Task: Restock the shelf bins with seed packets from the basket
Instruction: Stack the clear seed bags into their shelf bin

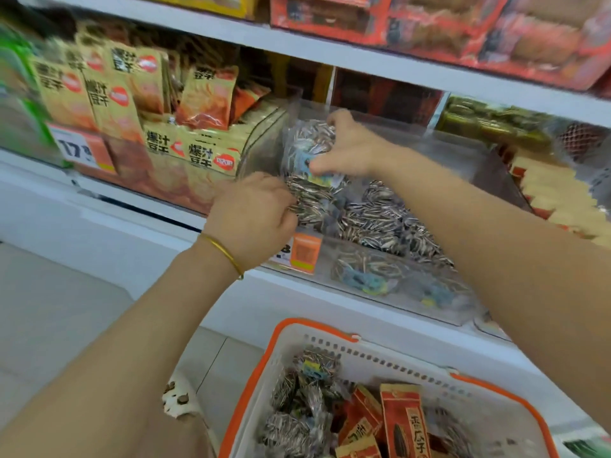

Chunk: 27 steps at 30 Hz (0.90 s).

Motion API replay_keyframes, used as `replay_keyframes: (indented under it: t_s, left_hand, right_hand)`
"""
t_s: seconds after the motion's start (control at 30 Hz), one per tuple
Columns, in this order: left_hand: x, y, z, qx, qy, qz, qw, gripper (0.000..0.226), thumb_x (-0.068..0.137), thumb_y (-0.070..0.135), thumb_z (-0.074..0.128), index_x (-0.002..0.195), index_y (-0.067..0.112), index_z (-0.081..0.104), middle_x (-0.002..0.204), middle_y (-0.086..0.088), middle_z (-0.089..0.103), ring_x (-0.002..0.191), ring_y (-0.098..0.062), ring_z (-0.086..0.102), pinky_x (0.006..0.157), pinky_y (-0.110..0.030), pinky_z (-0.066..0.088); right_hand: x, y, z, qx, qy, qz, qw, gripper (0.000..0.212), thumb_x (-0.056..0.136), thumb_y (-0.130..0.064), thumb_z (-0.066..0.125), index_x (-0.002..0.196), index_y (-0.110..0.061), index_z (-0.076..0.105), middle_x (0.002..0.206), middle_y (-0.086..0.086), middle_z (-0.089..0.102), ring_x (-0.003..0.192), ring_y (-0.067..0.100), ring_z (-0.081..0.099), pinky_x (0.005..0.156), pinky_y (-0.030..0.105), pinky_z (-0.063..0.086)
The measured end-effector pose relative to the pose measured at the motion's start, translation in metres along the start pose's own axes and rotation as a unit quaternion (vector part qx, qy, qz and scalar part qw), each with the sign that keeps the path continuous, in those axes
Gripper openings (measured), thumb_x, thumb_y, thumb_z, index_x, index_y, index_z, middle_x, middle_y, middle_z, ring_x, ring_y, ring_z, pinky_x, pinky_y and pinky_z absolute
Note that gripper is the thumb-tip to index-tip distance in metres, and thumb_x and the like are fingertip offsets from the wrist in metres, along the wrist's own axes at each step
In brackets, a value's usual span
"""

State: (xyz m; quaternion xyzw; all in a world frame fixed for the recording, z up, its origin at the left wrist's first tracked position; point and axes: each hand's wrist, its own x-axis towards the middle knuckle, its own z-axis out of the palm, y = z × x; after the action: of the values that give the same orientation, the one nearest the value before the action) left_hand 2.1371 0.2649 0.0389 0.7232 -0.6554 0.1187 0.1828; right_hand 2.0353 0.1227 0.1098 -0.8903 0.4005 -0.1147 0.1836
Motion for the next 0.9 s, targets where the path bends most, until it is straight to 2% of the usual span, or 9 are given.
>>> replay_keyframes:
  t_s: [0.07, 0.13, 0.27, 0.4, 0.53, 0.6, 0.7, 0.8, 0.9]
  left_hand:
    - [0.002, -0.001, 0.002, -0.012, 0.003, 0.009, 1.0, 0.059, 0.074, 0.035, 0.021, 0.086, 0.003, 0.069, 0.092, -0.013, 0.067, 0.093, -0.032, 0.058, 0.077, -0.045, 0.049]
    - [0.002, 0.0, 0.005, -0.029, -0.004, 0.013, 0.999, 0.061, 0.075, 0.035, 0.019, 0.089, 0.002, 0.069, 0.094, -0.013, 0.066, 0.094, -0.032, 0.056, 0.08, -0.045, 0.048]
    - [0.002, 0.001, 0.006, -0.058, 0.0, 0.007, 0.998, 0.062, 0.075, 0.035, 0.018, 0.09, 0.003, 0.069, 0.095, -0.013, 0.066, 0.096, -0.031, 0.056, 0.082, -0.045, 0.048]
    - [0.001, 0.002, 0.007, -0.083, 0.0, -0.014, 0.996, 0.063, 0.075, 0.034, 0.018, 0.091, 0.004, 0.07, 0.097, -0.011, 0.067, 0.099, -0.03, 0.055, 0.084, -0.044, 0.046]
    - [0.0, 0.003, 0.007, -0.1, 0.002, -0.022, 0.995, 0.061, 0.075, 0.033, 0.019, 0.09, 0.004, 0.07, 0.097, -0.011, 0.067, 0.099, -0.029, 0.055, 0.085, -0.044, 0.046]
    - [-0.001, 0.004, 0.007, -0.095, 0.013, -0.024, 0.995, 0.061, 0.075, 0.033, 0.019, 0.088, 0.005, 0.071, 0.096, -0.009, 0.067, 0.099, -0.028, 0.056, 0.086, -0.041, 0.044]
    - [-0.001, 0.005, 0.007, -0.093, 0.021, -0.028, 0.995, 0.06, 0.075, 0.033, 0.019, 0.087, 0.006, 0.071, 0.095, -0.008, 0.067, 0.099, -0.027, 0.056, 0.086, -0.039, 0.041]
    - [0.0, 0.004, 0.007, -0.102, 0.02, -0.027, 0.994, 0.06, 0.076, 0.032, 0.019, 0.087, 0.005, 0.071, 0.094, -0.009, 0.068, 0.098, -0.028, 0.056, 0.084, -0.04, 0.046]
    - [-0.001, 0.004, 0.008, -0.101, 0.02, -0.022, 0.994, 0.06, 0.075, 0.032, 0.019, 0.088, 0.004, 0.071, 0.095, -0.009, 0.067, 0.098, -0.029, 0.056, 0.084, -0.041, 0.046]
  right_hand:
    - [0.016, -0.002, 0.008, -0.096, -0.012, -0.021, 0.995, 0.085, 0.069, -0.036, 0.073, 0.136, -0.011, 0.027, 0.125, 0.014, 0.049, 0.104, 0.03, 0.053, 0.087, 0.041, 0.048]
    - [0.024, 0.001, 0.014, -0.146, -0.024, -0.056, 0.987, 0.087, 0.07, -0.038, 0.073, 0.139, -0.009, 0.028, 0.134, 0.016, 0.043, 0.117, 0.032, 0.047, 0.094, 0.04, 0.045]
    - [0.03, 0.008, 0.019, -0.147, -0.044, -0.117, 0.981, 0.093, 0.073, -0.035, 0.073, 0.148, -0.011, 0.023, 0.147, 0.017, 0.027, 0.135, 0.029, 0.031, 0.106, 0.032, 0.032]
    - [0.032, 0.007, 0.028, -0.187, -0.02, -0.141, 0.972, 0.095, 0.076, -0.047, 0.067, 0.15, -0.019, 0.014, 0.154, 0.008, 0.02, 0.14, 0.029, 0.022, 0.109, 0.042, 0.032]
    - [0.031, 0.008, 0.025, -0.258, 0.0, -0.168, 0.951, 0.093, 0.079, -0.073, 0.045, 0.15, -0.022, 0.016, 0.15, 0.003, 0.022, 0.136, 0.028, 0.024, 0.105, 0.043, 0.031]
    - [0.032, 0.01, 0.022, -0.238, 0.01, -0.172, 0.956, 0.087, 0.082, -0.071, 0.04, 0.15, -0.02, 0.02, 0.145, 0.007, 0.028, 0.131, 0.029, 0.03, 0.102, 0.042, 0.033]
    - [0.035, 0.008, 0.021, -0.198, 0.028, -0.184, 0.962, 0.081, 0.084, -0.064, 0.046, 0.148, -0.019, 0.026, 0.141, 0.011, 0.038, 0.127, 0.032, 0.039, 0.099, 0.042, 0.039]
    - [0.035, 0.003, 0.024, -0.26, 0.017, -0.192, 0.946, 0.08, 0.085, -0.066, 0.04, 0.148, -0.019, 0.025, 0.147, 0.008, 0.034, 0.129, 0.032, 0.039, 0.097, 0.046, 0.042]
    - [0.033, 0.004, 0.026, -0.317, 0.024, -0.179, 0.931, 0.081, 0.087, -0.068, 0.032, 0.15, -0.02, 0.019, 0.153, 0.004, 0.026, 0.135, 0.03, 0.033, 0.098, 0.049, 0.037]
